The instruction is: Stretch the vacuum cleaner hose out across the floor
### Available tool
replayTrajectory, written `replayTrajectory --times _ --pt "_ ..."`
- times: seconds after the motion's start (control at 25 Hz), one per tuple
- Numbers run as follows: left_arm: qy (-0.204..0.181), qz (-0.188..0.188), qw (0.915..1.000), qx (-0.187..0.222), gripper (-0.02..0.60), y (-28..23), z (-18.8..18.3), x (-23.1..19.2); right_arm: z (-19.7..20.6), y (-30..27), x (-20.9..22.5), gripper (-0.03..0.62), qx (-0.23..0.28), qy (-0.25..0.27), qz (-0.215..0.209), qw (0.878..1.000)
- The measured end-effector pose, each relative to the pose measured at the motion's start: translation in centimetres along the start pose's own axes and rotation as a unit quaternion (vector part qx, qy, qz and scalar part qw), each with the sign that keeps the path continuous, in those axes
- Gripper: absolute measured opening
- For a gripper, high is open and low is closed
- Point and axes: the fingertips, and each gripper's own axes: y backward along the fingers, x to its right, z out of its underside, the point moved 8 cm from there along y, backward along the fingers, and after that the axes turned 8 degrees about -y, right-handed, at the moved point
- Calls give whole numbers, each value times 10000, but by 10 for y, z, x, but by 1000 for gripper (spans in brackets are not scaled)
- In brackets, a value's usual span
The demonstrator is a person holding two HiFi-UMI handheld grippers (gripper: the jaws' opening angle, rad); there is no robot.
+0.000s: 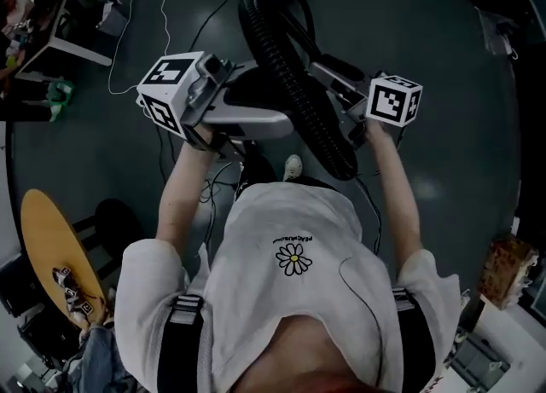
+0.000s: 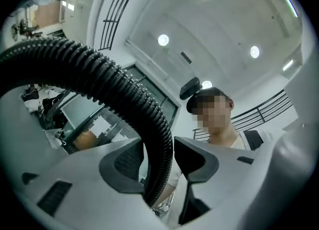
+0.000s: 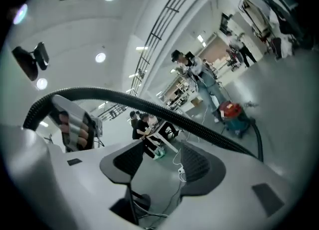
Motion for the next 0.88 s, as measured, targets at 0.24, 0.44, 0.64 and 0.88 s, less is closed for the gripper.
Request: replayTrajectory --times 0.24,0.44,0.64,0.88 --pt "218 -351 9960 -793 195 -13 46 18 65 -2 14 245 512 -1140 380 9914" --pt "809 -1005 9914 -210 196 6 65 3 109 -16 -35 245 1149 -12 715 9908" --pt "1507 -1167 9802 -532 196 10 112 17 118 -16 -50 245 1044 604 742 9899" --pt "1777 -775 9695 -1499 192 22 175 69 148 12 -25 245 220 -2978 -1111 9479"
